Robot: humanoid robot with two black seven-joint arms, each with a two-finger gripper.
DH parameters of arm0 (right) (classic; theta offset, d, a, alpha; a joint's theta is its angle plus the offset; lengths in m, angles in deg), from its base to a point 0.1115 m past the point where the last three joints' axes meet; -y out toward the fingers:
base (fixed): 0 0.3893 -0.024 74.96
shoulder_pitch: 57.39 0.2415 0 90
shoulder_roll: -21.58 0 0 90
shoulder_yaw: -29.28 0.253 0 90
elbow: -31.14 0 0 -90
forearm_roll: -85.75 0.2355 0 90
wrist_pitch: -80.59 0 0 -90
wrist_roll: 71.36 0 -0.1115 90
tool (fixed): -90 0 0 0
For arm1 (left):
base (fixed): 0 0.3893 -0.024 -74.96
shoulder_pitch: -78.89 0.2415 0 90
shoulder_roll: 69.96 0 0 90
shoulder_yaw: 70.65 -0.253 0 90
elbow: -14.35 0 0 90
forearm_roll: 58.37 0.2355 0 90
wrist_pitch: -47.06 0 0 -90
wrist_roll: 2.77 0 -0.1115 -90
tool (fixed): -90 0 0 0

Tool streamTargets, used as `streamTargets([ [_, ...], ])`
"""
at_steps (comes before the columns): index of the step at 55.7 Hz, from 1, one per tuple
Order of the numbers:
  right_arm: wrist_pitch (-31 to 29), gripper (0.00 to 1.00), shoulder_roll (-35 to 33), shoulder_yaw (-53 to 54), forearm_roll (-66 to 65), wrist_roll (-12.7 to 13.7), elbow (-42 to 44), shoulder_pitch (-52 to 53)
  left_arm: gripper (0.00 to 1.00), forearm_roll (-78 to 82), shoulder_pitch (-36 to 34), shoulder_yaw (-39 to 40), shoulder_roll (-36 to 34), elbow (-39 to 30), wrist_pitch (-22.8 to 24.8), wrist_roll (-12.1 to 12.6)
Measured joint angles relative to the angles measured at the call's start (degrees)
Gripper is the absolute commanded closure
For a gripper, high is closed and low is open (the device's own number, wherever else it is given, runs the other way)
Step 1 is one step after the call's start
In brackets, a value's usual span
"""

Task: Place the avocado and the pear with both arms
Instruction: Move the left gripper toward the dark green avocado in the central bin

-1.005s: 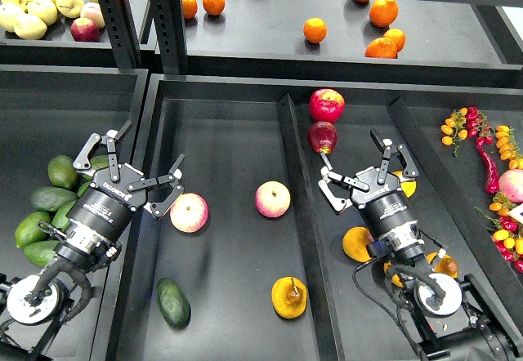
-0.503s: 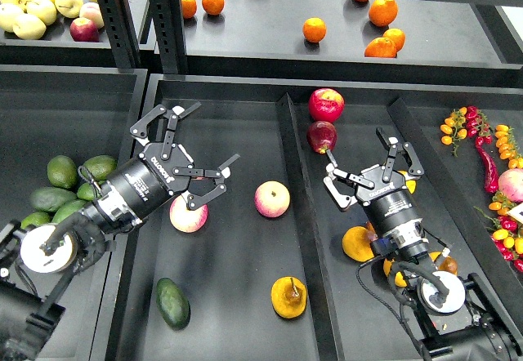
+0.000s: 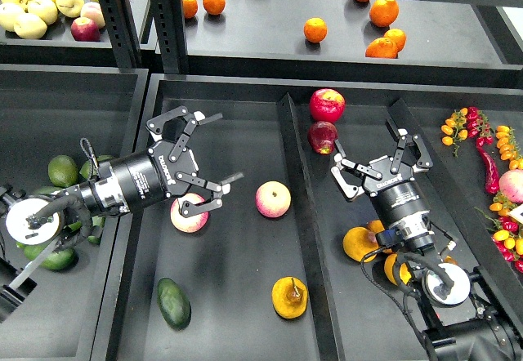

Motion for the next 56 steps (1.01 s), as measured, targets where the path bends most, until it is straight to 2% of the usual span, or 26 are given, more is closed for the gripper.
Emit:
streamTargets([
  [11,0.0,0.0,0.0,1.0,0.0,0.0,1.4,1.2,0.03,0.5,-9.9,-16.1,0.1,2.1,0.2,0.0],
  [20,0.0,0.0,0.0,1.1,0.1,0.1,2.4,1.6,0.03,2.3,-13.0,-23.9,0.3,2.3,0.2,0.0],
  [39,0.0,0.0,0.0,1.0,0.2,1.6,5.3,4.1,0.03,9.8,-11.3,-31.5,0.9,3.1,0.2,0.0],
  [47,0.0,0.0,0.0,1.0,0.2,1.8,5.8,4.7,0.03,13.9,-6.5,-32.5,2.7,6.6,0.2,0.0],
  [56,-0.1,0.0,0.0,1.1,0.2,1.8,5.9,4.6,0.03,14.8,-5.0,-32.5,5.3,9.8,0.2,0.0],
])
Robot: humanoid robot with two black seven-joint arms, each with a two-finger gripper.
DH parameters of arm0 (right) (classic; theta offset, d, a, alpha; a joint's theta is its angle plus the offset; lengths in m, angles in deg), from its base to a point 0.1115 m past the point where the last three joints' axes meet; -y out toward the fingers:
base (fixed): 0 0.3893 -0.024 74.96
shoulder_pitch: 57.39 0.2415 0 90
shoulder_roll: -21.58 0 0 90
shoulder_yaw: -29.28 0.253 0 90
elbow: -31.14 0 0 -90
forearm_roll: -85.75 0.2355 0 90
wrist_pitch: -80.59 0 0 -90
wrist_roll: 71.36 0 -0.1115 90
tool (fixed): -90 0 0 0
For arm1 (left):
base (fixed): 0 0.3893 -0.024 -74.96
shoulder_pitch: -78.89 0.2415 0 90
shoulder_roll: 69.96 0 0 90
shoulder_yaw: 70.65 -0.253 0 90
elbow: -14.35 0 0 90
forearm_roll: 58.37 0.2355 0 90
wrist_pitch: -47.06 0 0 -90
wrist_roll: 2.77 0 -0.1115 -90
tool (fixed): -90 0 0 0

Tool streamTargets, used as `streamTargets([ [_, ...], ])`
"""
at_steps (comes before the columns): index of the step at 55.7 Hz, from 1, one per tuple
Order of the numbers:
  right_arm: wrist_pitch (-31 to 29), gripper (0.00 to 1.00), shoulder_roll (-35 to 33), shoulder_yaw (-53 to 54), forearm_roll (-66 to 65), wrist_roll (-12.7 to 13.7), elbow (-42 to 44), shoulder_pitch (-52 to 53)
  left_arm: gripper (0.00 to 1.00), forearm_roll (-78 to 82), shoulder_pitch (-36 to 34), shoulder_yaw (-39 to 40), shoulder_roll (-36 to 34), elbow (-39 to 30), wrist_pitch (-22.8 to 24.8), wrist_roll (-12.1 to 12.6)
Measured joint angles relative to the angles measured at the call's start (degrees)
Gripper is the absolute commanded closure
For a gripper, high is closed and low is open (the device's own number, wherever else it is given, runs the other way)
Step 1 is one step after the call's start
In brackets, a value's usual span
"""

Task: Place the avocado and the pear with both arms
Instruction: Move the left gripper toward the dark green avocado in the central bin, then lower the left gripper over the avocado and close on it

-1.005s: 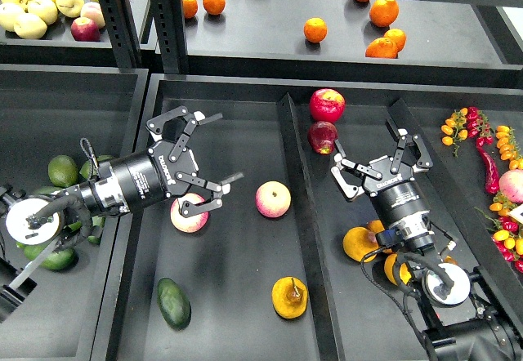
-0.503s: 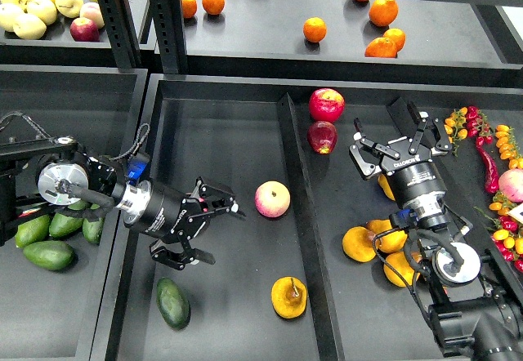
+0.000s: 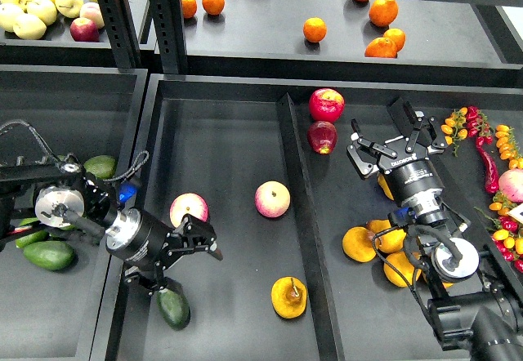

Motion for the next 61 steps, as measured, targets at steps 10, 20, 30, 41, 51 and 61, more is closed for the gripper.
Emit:
streamTargets([
  [10,0.0,0.0,0.0,0.2,0.0,0.0,0.0,-0.1,0.03,0.1,0.2,0.0,2.2,2.8,0.0,0.0],
  [20,-0.1,0.0,0.0,0.3,0.0,0.0,0.0,-0.1,0.03,0.1,0.2,-0.2,3.7,5.3,0.0,0.0],
  [30,-0.1,0.0,0.0,0.3,0.0,0.0,0.0,-0.2,0.03,0.6,0.6,-0.6,4.2,8.0,0.0,0.0],
  [41,-0.4,0.0,0.0,0.7,0.0,0.1,0.0,-0.2,0.03,1.6,1.1,-0.9,4.8,11.9,0.0,0.0],
  [51,-0.5,0.0,0.0,1.2,0.1,0.1,0.0,-0.2,0.03,1.6,1.2,-1.0,6.1,15.2,0.0,0.0],
  [61,-0.5,0.0,0.0,1.4,0.1,0.1,0.0,-0.2,0.03,1.6,1.2,-1.0,7.2,16.2,0.0,0.0],
])
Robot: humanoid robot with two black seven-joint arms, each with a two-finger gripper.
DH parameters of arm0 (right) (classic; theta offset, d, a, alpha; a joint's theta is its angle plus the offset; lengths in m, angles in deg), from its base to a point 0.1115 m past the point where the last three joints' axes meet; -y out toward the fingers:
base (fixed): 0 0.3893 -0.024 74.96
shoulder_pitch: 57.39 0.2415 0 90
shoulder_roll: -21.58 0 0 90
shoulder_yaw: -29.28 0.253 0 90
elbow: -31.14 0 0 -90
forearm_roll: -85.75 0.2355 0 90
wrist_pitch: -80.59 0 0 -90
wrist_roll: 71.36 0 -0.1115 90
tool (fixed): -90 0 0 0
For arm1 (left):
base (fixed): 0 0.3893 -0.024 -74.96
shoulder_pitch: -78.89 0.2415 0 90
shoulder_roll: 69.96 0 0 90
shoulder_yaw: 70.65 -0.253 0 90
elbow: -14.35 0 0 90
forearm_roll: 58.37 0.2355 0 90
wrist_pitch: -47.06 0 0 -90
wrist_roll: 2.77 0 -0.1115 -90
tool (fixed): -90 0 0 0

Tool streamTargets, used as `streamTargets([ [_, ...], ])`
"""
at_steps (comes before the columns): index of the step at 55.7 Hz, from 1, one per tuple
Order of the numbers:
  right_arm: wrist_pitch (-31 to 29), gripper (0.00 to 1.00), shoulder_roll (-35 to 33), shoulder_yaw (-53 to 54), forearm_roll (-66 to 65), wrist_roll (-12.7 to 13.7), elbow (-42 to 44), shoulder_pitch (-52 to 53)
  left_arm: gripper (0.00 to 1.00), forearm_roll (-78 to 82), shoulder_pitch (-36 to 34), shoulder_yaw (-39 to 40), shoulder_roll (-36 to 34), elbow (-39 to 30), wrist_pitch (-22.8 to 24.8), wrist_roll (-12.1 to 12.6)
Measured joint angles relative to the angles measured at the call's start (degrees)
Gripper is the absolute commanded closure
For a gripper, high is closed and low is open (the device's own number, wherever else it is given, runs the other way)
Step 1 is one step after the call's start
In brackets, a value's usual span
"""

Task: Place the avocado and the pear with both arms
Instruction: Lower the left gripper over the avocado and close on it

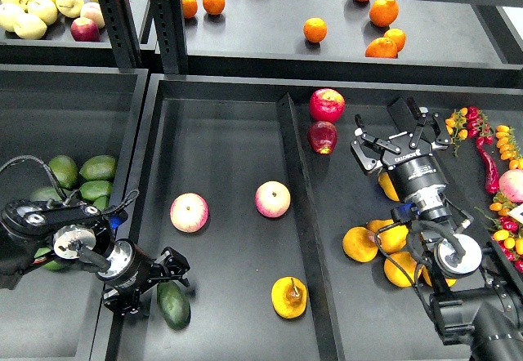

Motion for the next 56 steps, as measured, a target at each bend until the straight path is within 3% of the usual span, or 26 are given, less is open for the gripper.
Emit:
streamTargets([
  [25,0.0,0.0,0.0,0.1,0.2,0.0,-0.2,0.1,0.03,0.0,0.6,-0.1,1.6,0.9,0.0,0.0],
  [36,-0.1,0.0,0.0,0.1,0.2,0.0,-0.3,0.2,0.1,0.2,0.8,-0.1,1.8,1.2,0.0,0.0],
  [48,-0.2,0.0,0.0,0.1,0.2,0.0,-0.4,0.2,0.24,1.7,1.3,-0.1,1.8,1.2,0.0,0.0],
  [56,-0.2,0.0,0.0,0.1,0.2,0.0,-0.4,0.2,0.39,1.8,1.5,-0.1,1.7,1.2,0.0,0.0],
])
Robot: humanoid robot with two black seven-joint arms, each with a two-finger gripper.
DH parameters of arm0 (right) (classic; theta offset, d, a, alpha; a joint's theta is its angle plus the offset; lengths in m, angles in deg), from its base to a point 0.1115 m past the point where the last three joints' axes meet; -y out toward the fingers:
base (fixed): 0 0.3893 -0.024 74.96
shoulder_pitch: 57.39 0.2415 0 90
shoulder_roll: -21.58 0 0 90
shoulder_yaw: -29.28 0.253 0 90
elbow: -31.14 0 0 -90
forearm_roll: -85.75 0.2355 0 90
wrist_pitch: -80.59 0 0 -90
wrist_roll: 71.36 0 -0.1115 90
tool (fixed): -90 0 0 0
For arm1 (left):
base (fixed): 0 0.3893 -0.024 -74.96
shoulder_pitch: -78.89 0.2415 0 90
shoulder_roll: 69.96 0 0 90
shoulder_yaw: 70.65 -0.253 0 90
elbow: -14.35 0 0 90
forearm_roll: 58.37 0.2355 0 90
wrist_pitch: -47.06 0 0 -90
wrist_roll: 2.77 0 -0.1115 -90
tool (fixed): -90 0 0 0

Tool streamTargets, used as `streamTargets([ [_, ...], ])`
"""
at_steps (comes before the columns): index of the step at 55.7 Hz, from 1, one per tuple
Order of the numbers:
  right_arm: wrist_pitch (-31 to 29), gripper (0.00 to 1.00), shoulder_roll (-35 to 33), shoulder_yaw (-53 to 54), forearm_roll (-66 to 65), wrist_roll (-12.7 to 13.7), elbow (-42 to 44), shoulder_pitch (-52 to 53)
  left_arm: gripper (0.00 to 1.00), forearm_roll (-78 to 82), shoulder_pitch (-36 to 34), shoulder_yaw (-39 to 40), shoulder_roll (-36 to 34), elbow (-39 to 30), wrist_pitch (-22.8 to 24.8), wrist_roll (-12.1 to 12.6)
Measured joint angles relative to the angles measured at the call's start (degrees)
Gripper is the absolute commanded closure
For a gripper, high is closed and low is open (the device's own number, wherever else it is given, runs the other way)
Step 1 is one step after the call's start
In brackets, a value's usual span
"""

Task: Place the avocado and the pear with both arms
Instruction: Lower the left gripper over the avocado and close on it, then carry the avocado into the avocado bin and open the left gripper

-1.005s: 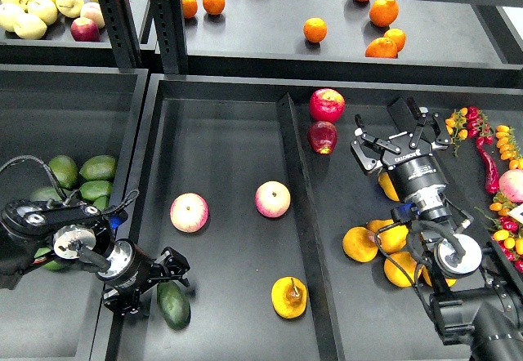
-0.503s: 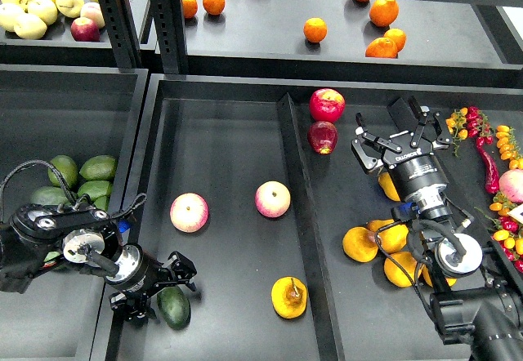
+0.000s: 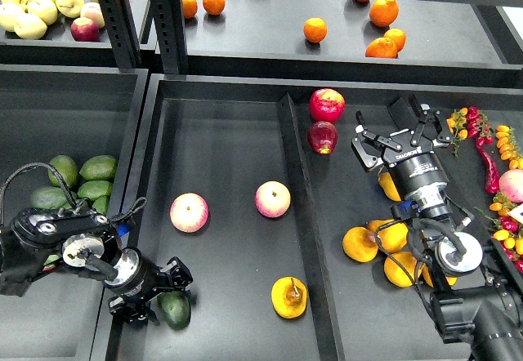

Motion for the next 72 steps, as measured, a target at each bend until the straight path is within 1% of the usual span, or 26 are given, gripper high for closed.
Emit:
streamTargets([
  [4,0.0,0.0,0.0,0.0,0.0,0.0,0.0,0.0,0.46,0.0,0.0,0.0,0.0,0.0,0.0,0.0],
  [6,-0.1,0.0,0.0,0.0,0.0,0.0,0.0,-0.1,0.51,0.0,0.1,0.2,0.0,0.1,0.0,0.0],
  [8,-0.1,0.0,0.0,0.0,0.0,0.0,0.0,-0.1,0.54,0.0,0.1,0.3,0.0,0.1,0.0,0.0],
  [22,-0.1,0.0,0.0,0.1,0.0,0.0,0.0,-0.1,0.62,2.5,0.4,1.7,0.1,0.7,0.0,0.0],
  [36,-0.2,0.0,0.0,0.1,0.0,0.0,0.2,-0.2,0.63,3.1,-0.7,3.5,0.2,0.3,0.0,0.0],
  [53,-0.2,0.0,0.0,0.1,0.0,0.0,0.3,-0.2,0.63,2.1,-7.1,3.9,-1.0,-0.3,0.0,0.0],
  [63,-0.3,0.0,0.0,0.0,0.0,0.0,0.3,-0.2,0.62,0.9,-10.1,5.0,-6.3,-0.4,0.0,0.0],
  [72,-0.3,0.0,0.0,-0.1,0.0,0.0,0.3,-0.2,0.62,0.7,-11.1,5.2,-13.4,-0.8,0.0,0.0],
])
